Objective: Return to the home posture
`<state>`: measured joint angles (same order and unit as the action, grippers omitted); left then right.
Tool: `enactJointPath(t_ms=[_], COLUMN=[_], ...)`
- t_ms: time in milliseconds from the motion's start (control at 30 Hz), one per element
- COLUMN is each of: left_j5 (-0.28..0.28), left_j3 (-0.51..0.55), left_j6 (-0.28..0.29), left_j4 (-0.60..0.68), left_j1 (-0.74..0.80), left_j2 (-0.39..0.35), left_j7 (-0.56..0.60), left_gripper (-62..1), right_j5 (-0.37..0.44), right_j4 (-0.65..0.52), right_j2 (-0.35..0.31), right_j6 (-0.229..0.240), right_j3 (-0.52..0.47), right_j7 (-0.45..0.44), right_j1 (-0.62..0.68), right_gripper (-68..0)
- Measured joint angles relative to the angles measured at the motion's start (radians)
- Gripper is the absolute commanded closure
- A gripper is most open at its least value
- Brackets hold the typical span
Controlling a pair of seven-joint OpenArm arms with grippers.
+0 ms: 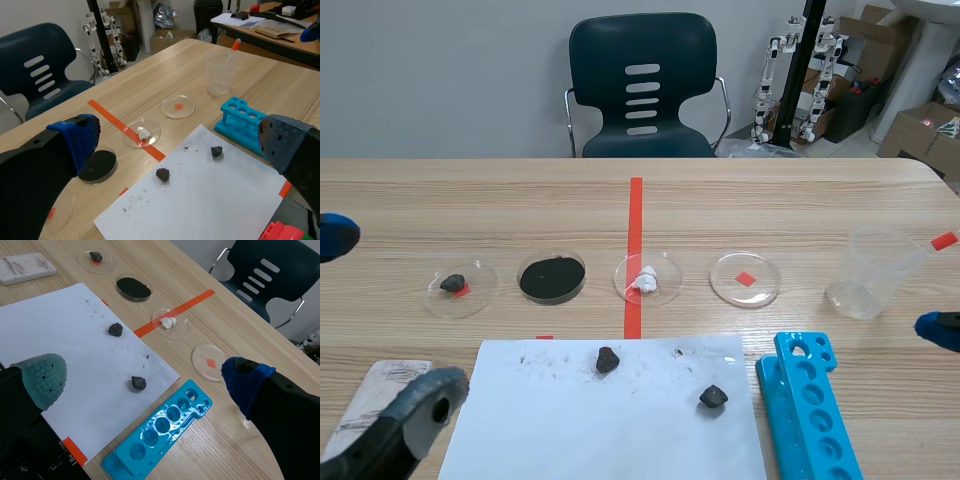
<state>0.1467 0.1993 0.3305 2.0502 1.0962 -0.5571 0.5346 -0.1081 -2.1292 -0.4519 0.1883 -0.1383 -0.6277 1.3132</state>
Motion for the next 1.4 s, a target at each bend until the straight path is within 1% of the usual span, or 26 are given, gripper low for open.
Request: enactJointPath(t_ms=[767,933,1400], left_j5=[0.0,0.0,0.0], left_j3=[0.0,0.0,0.0], left_j6=[0.003,0.003,0.003], left_j4=[0.0,0.0,0.0], left_j1=[0.0,0.001,0.001], left_j2=[0.0,0.0,0.0], left_j7=[-0.006,-0.057,-0.055], left_gripper=[-62.3,-62.3,-62.3], right_j5=[0.0,0.0,0.0], right_j4=[0.0,0.0,0.0], right_j2=[0.0,0.0,0.0], right_j6=[0.0,0.0,0.0], right_j3=[0.0,0.0,0.0], right_j7=[-0.015,-0.015,-0.015], right_j1=[0.0,0.0,0.0], right_gripper=[-65.7,-65.7,-65.7])
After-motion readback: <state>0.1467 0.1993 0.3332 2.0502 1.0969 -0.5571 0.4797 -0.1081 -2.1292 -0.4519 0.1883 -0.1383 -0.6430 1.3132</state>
